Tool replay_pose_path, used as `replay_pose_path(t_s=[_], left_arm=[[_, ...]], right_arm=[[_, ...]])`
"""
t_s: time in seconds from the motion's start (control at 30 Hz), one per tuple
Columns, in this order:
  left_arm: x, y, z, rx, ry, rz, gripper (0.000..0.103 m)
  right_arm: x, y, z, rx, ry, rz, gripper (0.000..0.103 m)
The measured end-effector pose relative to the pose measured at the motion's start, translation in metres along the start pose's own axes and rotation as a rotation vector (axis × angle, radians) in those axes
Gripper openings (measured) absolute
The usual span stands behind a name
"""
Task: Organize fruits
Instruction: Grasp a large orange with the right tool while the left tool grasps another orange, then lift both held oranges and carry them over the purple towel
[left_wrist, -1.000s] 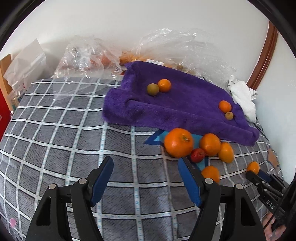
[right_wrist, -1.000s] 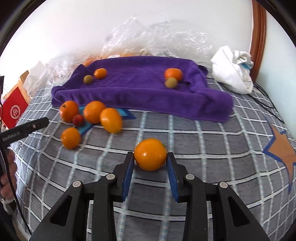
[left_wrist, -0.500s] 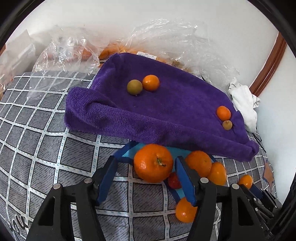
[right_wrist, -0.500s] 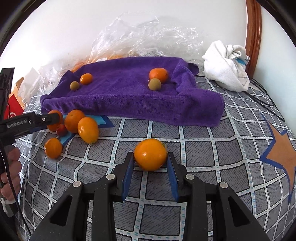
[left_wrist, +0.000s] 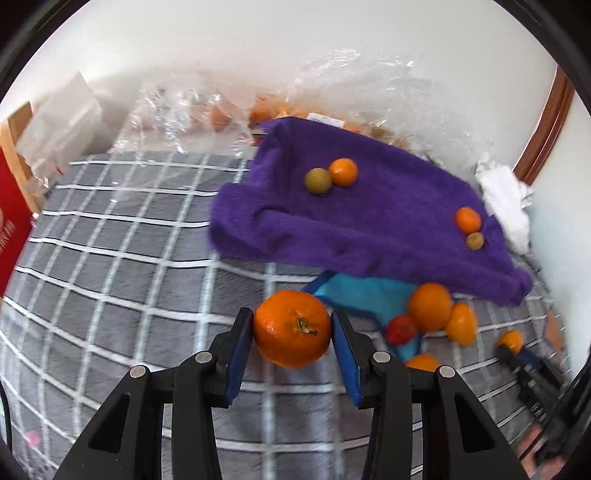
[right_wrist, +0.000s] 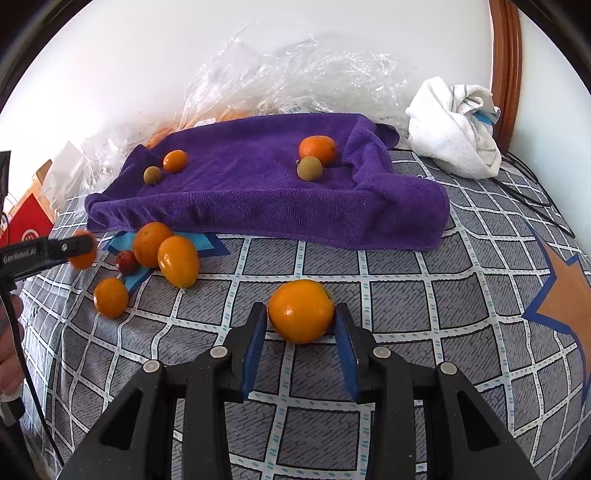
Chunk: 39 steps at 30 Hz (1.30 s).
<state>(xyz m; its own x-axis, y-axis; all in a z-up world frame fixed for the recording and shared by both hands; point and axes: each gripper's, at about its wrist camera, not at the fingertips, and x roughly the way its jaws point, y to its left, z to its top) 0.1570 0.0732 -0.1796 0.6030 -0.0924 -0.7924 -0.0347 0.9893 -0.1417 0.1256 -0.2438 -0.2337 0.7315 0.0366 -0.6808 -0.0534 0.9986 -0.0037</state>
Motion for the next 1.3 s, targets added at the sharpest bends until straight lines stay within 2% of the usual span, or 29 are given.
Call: replay_pose_path(t_s=[0.1,0.2,0.27,0.37,0.47,0.57,0.6,0.7,0.87,0.93,1.03,1.3], left_arm=[[0.002,0.006,-0.008,0.024,0.010,0.007,0.042],[0.000,0.008,-0.014,0.035,-0.036,0.004,0.042],[0.004,0.009,-0.019,0.039,-0.036,0.006,0.042],[0.008,0.006,-0.024,0.051,-0.068,0.013,0.044],[0.009,0.005,-0.023,0.055,-0.065,0.009,0.047],[0.009,0.002,-0.023,0.066,-0.061,-0.003,0.056],[0.010,0.001,-0.023,0.072,-0.058,-0.011,0.062],[0.011,-0.005,-0.023,0.098,-0.052,0.005,0.064],[0.010,0.000,-0.023,0.062,-0.064,-0.027,0.061],[0.008,0.007,-0.023,0.020,-0.076,-0.046,0.049],[0.007,0.017,-0.024,-0.041,-0.092,-0.083,0.041],[0.001,0.018,-0.025,-0.041,-0.134,-0.093,0.041]], right_arm=[[0.002,0.004,0.002,-0.010,-0.005,-0.030,0.039],[0.005,0.008,0.002,-0.033,0.004,-0.054,0.039],[0.005,0.007,0.001,-0.036,0.007,-0.069,0.038],[0.005,0.004,0.001,-0.021,0.011,-0.073,0.038],[0.005,0.002,0.001,-0.014,0.010,-0.069,0.037],[0.005,0.004,0.001,-0.027,0.014,-0.081,0.037],[0.005,0.005,0.001,-0.032,0.015,-0.084,0.037],[0.005,0.004,0.001,-0.031,0.017,-0.070,0.037],[0.003,0.000,0.001,-0.008,0.011,-0.047,0.036],[0.003,0.000,0.001,-0.007,0.009,-0.046,0.036],[0.001,0.001,0.000,-0.012,0.001,-0.044,0.035],[-0.006,0.000,-0.002,-0.018,-0.034,-0.010,0.035]])
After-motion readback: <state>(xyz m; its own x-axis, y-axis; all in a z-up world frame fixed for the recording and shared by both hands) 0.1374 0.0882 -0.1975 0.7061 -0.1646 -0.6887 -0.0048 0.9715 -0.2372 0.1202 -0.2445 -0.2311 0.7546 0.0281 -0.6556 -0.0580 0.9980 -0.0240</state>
